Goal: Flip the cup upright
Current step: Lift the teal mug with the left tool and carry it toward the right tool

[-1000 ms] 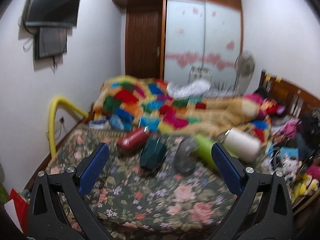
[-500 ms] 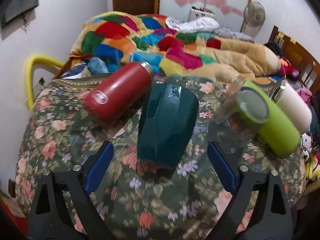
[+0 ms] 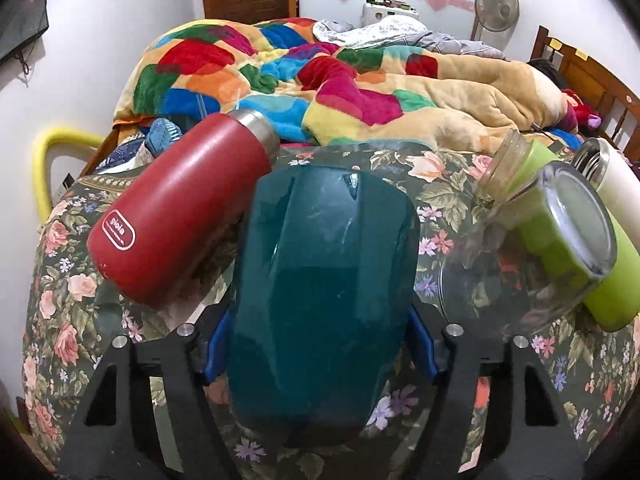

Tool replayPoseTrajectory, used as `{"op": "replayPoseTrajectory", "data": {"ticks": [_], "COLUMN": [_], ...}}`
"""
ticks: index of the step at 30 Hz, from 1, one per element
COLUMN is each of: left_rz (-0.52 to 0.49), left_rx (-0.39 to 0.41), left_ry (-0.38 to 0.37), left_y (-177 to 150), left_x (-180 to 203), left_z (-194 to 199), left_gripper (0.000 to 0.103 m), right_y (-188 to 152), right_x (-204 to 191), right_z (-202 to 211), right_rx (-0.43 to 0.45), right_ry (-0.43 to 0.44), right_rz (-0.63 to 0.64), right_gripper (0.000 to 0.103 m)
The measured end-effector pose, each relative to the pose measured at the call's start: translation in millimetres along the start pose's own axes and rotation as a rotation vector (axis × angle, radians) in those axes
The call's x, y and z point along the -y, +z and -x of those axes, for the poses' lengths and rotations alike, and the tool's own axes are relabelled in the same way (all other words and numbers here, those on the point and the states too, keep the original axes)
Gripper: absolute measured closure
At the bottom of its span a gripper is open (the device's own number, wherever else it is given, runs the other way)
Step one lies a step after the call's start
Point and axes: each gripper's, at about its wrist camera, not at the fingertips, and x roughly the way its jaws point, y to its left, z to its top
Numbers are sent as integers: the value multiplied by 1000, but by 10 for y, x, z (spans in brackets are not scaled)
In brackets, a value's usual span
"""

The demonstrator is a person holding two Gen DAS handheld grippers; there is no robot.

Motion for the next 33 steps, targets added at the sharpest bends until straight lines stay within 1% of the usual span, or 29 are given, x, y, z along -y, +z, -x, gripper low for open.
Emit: {"op": "replayPoseTrajectory", "data": {"ticks": [5, 10, 13, 20, 25, 30, 33], "left_rz": [4, -18, -22, -34, -76, -103, -122], "left_rx": [9, 18, 31, 94, 145, 180, 191], "left_ry": [13, 34, 36, 31, 44, 11, -17], "left_y": [-19, -98, -153, -258, -328, -405, -444], "left_x": [7, 56, 71, 149, 313, 528, 676], "left_z": [31, 174, 344, 928, 1345, 1684, 1804], "left_gripper": [33, 33, 33, 33, 33, 33, 33], "right_y": [3, -18, -32, -64, -83, -129, -148], "right_x": [32, 24, 11, -35, -68, -75, -55], "right_z": [-9, 4, 38, 167, 291, 430, 507], "right_rx": [-7, -12, -8, 14, 37, 61, 73], "right_ry": [-5, -9, -6, 5, 10, 14, 18], "right_rz": [-2, 3, 5, 13, 20, 20, 18], "right_gripper": [0, 0, 0, 0, 0, 0, 0]}}
